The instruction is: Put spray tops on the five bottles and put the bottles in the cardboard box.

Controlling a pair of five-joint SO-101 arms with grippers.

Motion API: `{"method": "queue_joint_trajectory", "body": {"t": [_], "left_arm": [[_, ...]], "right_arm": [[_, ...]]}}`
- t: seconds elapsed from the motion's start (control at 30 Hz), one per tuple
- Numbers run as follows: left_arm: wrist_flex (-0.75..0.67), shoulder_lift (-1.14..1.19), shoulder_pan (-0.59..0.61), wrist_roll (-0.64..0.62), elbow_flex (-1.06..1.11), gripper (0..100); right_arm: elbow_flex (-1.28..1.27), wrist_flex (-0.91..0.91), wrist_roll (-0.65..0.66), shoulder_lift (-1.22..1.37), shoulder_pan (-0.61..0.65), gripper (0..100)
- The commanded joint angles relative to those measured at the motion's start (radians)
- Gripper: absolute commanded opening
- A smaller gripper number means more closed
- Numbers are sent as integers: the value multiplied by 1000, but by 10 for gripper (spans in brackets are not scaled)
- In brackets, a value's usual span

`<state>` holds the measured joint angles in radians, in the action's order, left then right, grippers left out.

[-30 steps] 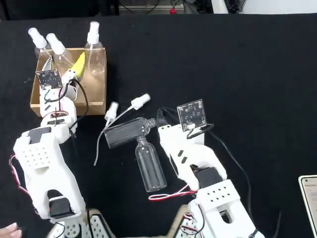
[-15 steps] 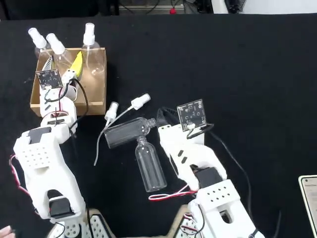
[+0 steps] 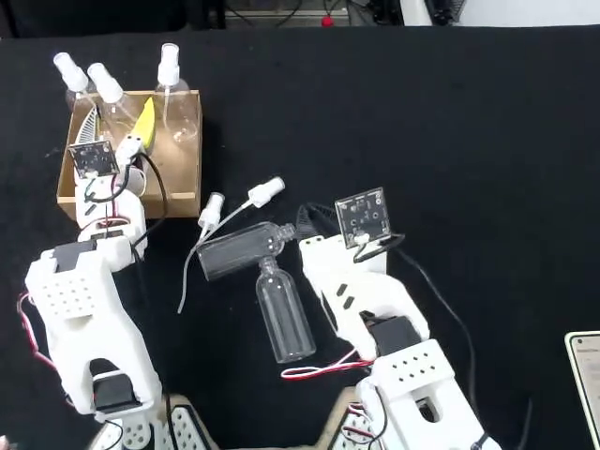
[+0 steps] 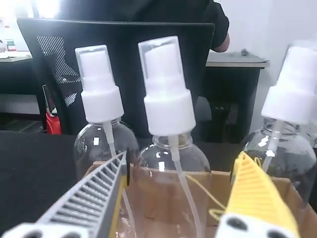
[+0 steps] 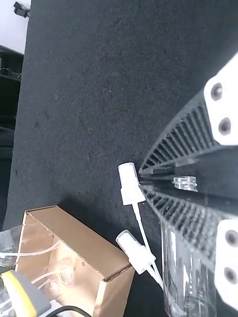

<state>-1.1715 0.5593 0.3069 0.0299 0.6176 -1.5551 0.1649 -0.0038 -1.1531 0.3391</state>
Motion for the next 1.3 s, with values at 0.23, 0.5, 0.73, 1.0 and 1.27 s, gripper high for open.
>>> {"method": "queue_joint_trajectory", "body": {"t": [0.23,0.5,0.73,1.0,1.27], "left_arm": [[-14,-144,7,-2,110,318],[-11,-347,13,-2,280,318],[-12,-436,18,-3,328,318],[87,-667,28,6,493,317],[841,-1088,228,-2,412,317]], "right_arm": [[8,-26,-5,-27,6,11],[8,-26,-5,-27,8,11],[7,-26,-5,-27,8,11],[7,-26,-5,-27,8,11],[4,-26,-5,-27,8,11]]}}
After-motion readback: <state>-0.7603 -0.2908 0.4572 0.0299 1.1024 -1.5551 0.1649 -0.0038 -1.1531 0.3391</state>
